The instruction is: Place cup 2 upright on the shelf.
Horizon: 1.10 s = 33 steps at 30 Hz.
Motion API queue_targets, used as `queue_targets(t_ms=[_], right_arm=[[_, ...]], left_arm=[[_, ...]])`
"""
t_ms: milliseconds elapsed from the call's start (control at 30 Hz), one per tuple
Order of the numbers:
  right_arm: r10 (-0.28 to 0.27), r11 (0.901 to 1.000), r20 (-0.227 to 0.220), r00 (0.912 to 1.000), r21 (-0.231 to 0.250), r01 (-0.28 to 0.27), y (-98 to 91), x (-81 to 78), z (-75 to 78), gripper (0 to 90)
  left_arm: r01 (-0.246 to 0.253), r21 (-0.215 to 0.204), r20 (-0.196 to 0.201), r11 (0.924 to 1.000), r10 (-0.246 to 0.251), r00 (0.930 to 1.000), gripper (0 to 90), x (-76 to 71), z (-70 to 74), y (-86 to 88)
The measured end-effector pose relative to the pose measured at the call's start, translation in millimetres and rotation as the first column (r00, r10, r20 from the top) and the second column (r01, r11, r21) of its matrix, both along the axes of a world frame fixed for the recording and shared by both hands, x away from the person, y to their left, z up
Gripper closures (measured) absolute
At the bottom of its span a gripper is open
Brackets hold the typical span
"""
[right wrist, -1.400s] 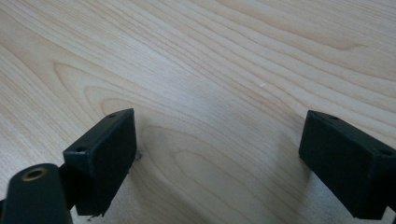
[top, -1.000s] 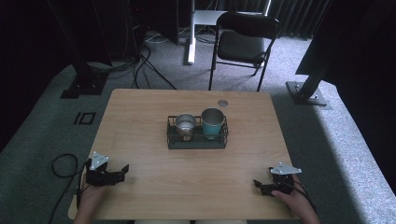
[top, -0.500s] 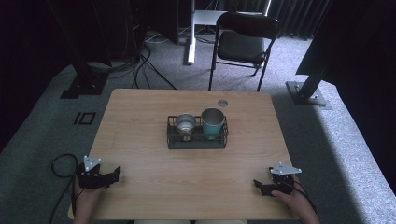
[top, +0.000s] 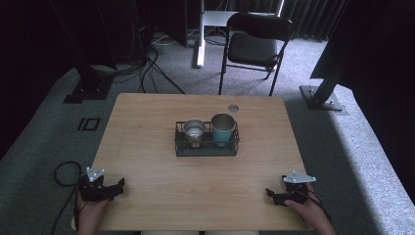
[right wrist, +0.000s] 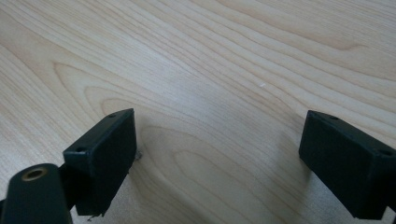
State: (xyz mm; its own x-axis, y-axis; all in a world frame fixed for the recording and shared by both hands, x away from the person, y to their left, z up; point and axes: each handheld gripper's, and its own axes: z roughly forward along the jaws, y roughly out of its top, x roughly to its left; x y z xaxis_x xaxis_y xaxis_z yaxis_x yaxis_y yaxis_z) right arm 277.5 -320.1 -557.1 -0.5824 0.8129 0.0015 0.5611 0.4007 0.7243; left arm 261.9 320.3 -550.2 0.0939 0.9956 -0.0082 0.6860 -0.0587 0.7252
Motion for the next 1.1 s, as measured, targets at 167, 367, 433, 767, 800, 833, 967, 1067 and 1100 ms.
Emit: queue_targets(t_ms=[167,367,433,767,800,833,967,1067,1100], right_arm=[[0.0,1.0,0.0,1.0,0.0,0.0,0.0,0.0,0.0,10.9],[0.0,1.0,0.0,1.0,0.0,0.0,0.0,0.0,0.0,10.9],[0.0,1.0,0.0,1.0,0.0,0.0,0.0,0.0,0.0,10.9],[-0.001,1.0,-0.001,1.0,0.0,0.001,0.0,0.0,0.0,10.9],[-0.001,1.0,-0.001,1.0,0.001,0.001,0.0,0.0,0.0,10.9],[-0.001,1.0,-0.001,1.0,0.001,0.001,0.0,0.0,0.0,10.9],[-0.001,1.0,-0.001,1.0,0.0,0.001,0.0,0.0,0.0,10.9],[-0.001,1.0,-0.001,1.0,0.001,0.001,0.0,0.0,0.0,10.9],[-0.001,1.0,-0.002,1.0,0.001,0.001,0.0,0.1,0.0,10.9]], left_arm=[[0.016,0.022,-0.009,0.9996,-0.016,0.9998,1.6,0.9,-2.6,-2.0],[0.031,0.048,-0.036,0.9984,-0.03,0.9989,1.6,3.6,-4.3,-3.6],[0.036,0.032,-0.041,0.9988,-0.034,0.9986,1.6,4.6,-4.8,-2.7],[0.065,0.017,-0.05,0.9978,-0.064,0.9967,1.6,6.0,-5.0,-2.1],[0.065,0.017,-0.05,0.9977,-0.064,0.9967,1.6,6.0,-5.0,-2.0],[0.065,0.017,-0.05,0.9977,-0.064,0.9967,1.6,6.0,-5.0,-2.0],[0.065,0.017,-0.049,0.9977,-0.064,0.9967,1.6,6.0,-5.1,-2.0],[0.065,0.017,-0.05,0.9978,-0.064,0.9967,1.6,6.1,-5.0,-2.0],[0.065,0.017,-0.05,0.9978,-0.064,0.9967,1.6,6.1,-5.0,-2.0]])
